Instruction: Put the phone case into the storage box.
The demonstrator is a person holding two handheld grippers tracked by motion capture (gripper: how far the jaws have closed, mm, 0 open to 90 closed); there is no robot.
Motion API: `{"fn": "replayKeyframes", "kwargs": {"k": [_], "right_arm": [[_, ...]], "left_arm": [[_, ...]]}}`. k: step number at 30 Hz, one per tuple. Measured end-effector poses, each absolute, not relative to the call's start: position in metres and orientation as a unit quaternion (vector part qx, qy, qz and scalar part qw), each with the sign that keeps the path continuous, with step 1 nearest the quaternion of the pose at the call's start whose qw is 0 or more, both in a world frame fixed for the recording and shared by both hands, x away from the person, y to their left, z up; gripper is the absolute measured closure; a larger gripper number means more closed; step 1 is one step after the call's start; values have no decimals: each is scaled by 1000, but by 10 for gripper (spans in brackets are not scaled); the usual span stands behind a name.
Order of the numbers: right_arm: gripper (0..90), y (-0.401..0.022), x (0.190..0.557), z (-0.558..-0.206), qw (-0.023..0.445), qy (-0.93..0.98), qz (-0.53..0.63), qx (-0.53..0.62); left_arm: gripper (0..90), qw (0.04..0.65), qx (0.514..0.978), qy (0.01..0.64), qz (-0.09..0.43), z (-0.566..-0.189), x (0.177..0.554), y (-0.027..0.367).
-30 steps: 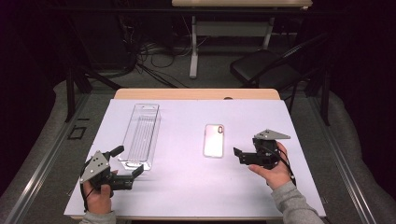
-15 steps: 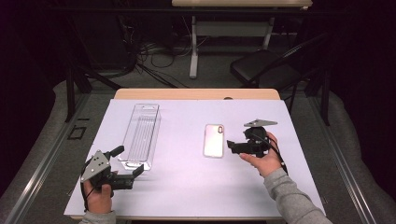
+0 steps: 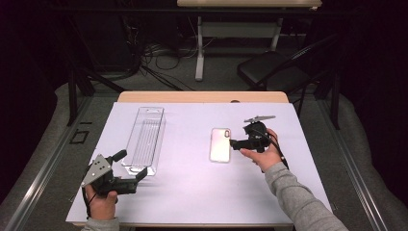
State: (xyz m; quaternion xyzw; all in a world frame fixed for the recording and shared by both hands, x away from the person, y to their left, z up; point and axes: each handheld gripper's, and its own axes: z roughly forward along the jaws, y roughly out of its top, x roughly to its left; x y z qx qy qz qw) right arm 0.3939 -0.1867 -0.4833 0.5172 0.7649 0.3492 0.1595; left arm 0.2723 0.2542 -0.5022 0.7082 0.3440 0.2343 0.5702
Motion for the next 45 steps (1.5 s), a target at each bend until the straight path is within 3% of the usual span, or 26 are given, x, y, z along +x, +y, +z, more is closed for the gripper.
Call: {"fn": "replayKeyframes", "kwargs": {"k": [24,39,45], "right_arm": [[213,-171,420,-481,167,769,325,525],[212,-162,438,-495,122,775,282,552],[268,-159,442,-499,108,772,268,566]], "left_arm": [[2,532,722,376,234,-502,277,249],[3,524,727,375,239,-502,276,246],[17,523,733,368,232,-504,275,241]]}}
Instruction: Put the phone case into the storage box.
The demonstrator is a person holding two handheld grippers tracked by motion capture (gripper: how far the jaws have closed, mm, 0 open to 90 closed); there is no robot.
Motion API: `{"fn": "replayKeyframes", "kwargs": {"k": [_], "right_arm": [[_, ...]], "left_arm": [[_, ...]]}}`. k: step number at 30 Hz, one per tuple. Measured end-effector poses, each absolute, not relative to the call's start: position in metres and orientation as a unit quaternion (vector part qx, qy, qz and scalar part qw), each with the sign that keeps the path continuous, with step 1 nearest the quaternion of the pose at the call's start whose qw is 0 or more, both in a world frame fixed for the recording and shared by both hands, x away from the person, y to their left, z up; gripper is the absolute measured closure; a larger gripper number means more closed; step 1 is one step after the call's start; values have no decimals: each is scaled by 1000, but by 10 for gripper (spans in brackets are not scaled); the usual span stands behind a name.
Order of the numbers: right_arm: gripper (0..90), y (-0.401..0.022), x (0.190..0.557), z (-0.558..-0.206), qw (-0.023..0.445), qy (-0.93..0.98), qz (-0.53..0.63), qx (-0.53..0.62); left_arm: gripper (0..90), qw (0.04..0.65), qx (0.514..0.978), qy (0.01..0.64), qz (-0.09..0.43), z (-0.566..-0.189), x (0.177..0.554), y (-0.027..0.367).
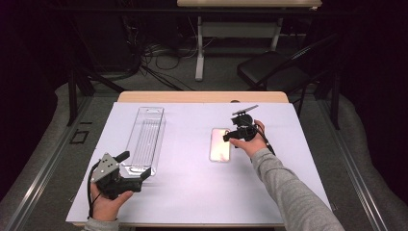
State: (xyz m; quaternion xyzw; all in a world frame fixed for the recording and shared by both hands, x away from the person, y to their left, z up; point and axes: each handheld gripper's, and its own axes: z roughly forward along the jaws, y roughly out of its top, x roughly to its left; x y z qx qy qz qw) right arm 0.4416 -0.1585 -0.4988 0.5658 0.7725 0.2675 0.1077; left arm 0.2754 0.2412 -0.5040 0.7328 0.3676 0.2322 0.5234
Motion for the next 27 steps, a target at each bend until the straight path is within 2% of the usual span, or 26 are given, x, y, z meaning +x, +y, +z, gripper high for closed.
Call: {"fn": "replayKeyframes", "kwargs": {"k": [5,12,13,15,25,27], "right_arm": [[278,-156,444,-505,100,776,252,569],[305,-151,445,-509,121,771,244,575],[336,-150,445,-510,122,771,246,574],[343,-149,445,-510,117,774,246,571],[326,-141,443,-516,136,783,233,560],[345,-139,442,-516,144,784,236,555]], "left_arm": [[26,520,738,362,233,-505,275,238],[35,522,738,360,230,-506,275,236],[37,523,739,359,228,-506,275,237],[41,524,738,359,228,-506,275,237],[51,525,737,360,226,-507,275,238],[52,525,737,360,226,-507,275,238]]}}
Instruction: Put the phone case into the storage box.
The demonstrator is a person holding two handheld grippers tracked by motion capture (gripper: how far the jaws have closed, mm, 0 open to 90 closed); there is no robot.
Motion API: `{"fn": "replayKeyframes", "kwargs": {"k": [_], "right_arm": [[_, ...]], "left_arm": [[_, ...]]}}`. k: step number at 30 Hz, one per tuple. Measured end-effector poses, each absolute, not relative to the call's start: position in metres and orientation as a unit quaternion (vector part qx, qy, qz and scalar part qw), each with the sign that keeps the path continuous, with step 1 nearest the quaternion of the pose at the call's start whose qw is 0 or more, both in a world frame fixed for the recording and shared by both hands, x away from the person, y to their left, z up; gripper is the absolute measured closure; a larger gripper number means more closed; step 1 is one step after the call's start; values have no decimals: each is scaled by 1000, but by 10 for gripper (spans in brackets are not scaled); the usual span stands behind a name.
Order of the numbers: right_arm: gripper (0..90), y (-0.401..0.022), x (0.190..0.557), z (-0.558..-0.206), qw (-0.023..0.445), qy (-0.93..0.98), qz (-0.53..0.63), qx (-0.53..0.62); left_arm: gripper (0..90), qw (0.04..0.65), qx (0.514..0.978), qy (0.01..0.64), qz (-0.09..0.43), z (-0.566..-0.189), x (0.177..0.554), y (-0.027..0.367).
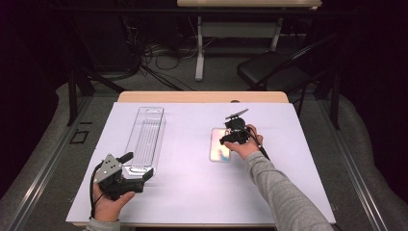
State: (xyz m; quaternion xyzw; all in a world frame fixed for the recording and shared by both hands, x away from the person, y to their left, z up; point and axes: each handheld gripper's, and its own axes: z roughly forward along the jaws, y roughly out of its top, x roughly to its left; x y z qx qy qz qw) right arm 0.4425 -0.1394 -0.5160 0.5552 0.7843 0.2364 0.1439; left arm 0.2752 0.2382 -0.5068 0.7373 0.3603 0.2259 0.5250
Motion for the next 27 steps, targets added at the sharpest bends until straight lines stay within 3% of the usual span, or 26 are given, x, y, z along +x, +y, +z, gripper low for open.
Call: {"fn": "replayKeyframes", "kwargs": {"k": [8,17,27], "right_arm": [[381,-136,441,-514,164,778,239,557],[375,-134,441,-513,130,764,233,587],[439,-135,443,-516,114,727,228,637]], "left_arm": [[56,526,736,361,227,-507,275,239],[61,528,735,361,227,-507,275,239],[69,531,733,361,226,-507,275,239]]}}
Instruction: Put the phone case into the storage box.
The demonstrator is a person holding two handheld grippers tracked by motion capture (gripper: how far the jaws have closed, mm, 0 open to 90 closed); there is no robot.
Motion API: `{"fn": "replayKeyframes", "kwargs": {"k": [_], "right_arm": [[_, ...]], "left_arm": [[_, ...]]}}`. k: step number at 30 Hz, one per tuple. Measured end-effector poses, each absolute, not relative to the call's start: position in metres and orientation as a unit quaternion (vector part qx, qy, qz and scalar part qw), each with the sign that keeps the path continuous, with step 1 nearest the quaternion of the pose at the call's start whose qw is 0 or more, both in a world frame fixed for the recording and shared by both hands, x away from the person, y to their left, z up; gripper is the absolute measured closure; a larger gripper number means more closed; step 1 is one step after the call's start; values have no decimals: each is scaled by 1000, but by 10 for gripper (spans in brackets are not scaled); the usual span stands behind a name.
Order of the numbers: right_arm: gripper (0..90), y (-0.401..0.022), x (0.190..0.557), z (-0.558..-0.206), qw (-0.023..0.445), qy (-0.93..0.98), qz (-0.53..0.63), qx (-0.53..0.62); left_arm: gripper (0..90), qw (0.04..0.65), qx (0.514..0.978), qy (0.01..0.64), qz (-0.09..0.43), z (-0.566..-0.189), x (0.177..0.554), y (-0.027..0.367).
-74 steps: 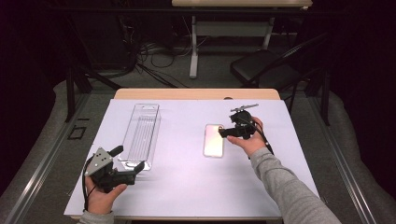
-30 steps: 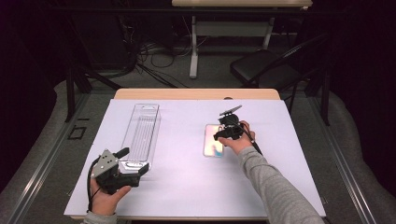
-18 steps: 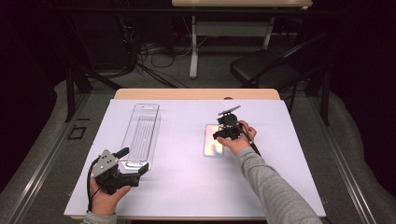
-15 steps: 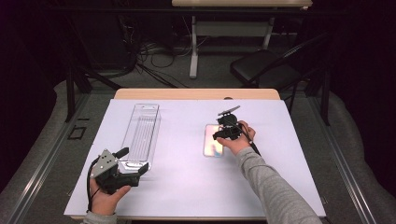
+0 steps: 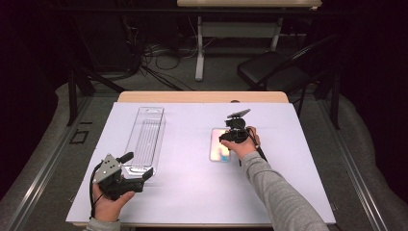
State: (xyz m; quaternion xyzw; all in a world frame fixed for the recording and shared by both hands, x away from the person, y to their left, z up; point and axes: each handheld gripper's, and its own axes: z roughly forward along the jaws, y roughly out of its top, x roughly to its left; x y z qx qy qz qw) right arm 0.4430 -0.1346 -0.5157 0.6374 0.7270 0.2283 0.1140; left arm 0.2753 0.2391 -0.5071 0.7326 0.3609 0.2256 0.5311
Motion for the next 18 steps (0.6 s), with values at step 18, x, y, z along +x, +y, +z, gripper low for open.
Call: {"fn": "replayKeyframes", "kwargs": {"k": [18], "right_arm": [[599,-136,446,-522,95,685,221,688]], "left_arm": [[86,532,732,361,225,-508,276,240]]}}
